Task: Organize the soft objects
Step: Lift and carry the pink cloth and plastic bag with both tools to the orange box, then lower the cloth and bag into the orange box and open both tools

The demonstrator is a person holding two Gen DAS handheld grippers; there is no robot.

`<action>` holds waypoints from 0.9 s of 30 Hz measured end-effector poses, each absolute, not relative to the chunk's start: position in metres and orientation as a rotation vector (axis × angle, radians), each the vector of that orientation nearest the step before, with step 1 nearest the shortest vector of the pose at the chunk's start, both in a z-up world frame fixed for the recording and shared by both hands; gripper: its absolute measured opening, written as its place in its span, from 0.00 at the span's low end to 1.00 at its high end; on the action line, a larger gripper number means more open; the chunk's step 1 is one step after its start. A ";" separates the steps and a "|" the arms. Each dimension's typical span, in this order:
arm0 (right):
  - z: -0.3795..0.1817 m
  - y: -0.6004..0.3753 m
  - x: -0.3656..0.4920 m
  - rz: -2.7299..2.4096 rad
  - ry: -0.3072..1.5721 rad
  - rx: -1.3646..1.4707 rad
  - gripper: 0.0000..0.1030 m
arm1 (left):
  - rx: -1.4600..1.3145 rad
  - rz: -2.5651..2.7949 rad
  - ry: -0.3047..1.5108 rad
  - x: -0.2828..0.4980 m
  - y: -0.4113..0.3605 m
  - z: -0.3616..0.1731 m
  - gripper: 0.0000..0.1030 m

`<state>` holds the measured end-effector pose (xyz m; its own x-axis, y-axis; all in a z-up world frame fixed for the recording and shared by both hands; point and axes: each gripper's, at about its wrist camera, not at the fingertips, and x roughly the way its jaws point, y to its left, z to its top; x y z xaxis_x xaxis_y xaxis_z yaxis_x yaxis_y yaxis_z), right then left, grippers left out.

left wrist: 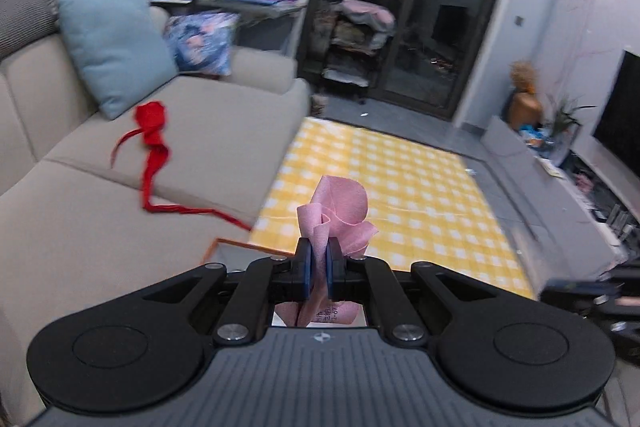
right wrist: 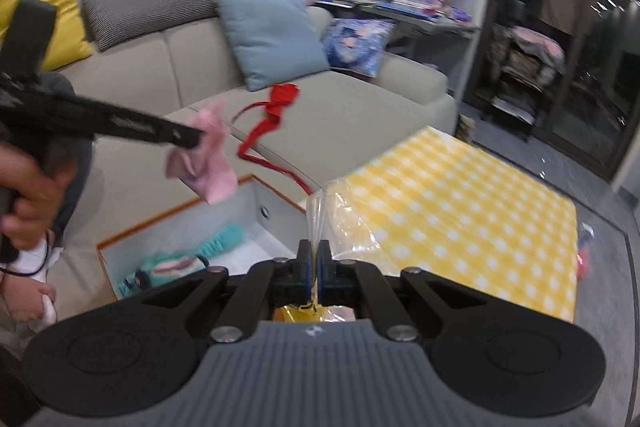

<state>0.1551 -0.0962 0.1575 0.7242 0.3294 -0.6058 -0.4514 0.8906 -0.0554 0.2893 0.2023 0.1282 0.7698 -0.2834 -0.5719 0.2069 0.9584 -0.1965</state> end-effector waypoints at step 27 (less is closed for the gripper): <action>0.033 0.044 0.336 0.580 0.965 -0.297 0.00 | -0.203 -0.244 1.003 0.359 0.227 -0.015 0.07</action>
<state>0.3364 0.0439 0.0331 0.4343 0.3297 -0.8383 -0.5857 0.8104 0.0153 0.3591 0.2265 -0.0148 0.5148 -0.2941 -0.8053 0.1088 0.9541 -0.2789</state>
